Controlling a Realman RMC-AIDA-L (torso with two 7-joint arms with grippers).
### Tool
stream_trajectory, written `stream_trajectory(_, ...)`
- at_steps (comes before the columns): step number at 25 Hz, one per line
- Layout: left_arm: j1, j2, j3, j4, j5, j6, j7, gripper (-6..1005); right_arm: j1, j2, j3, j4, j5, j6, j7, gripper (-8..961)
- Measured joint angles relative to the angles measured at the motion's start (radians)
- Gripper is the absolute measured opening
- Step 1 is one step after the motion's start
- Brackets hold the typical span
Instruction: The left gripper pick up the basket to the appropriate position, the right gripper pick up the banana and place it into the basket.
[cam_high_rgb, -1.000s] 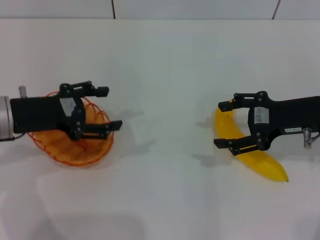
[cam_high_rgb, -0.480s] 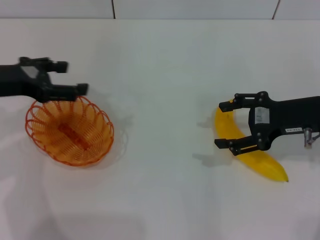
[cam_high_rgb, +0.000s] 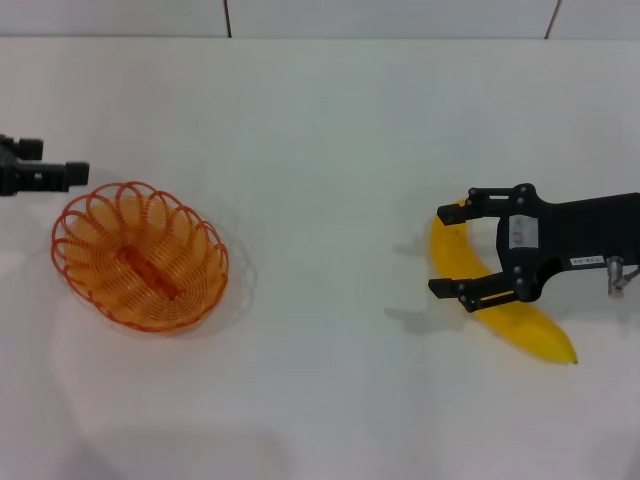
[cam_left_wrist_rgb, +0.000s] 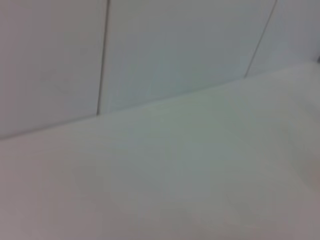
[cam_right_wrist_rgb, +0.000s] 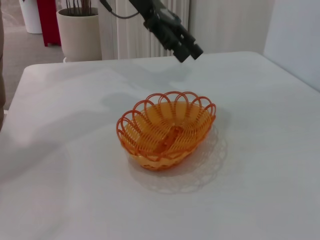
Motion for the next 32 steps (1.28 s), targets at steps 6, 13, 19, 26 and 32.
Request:
stream_trajectory(6, -0.048, -0.012, -0.001, -0.042, 0.177, -0.061, 0.0, 891, 0.009, 0.001, -0.006, 0.001, -0.002, 0.0, 0.0, 892)
stream_trajectory(13, -0.1, -0.036, -0.001, -0.081, 0.291, -0.121, -0.002, 891, 0.011, 0.001, -0.01, 0.002, -0.004, 0.0, 0.0, 892)
stream_trajectory(19, -0.105, -0.05, 0.0, -0.083, 0.302, -0.149, -0.003, 891, 0.012, 0.002, -0.012, 0.002, -0.004, 0.0, 0.003, 891)
stream_trajectory(26, -0.108, -0.083, 0.012, -0.083, 0.334, -0.193, 0.001, 890, 0.012, 0.001, -0.011, 0.001, -0.004, 0.0, 0.007, 891)
stream_trajectory(32, -0.13, -0.11, 0.014, -0.092, 0.365, -0.219, 0.006, 891, 0.018, 0.0, -0.011, 0.015, -0.006, 0.0, 0.008, 891)
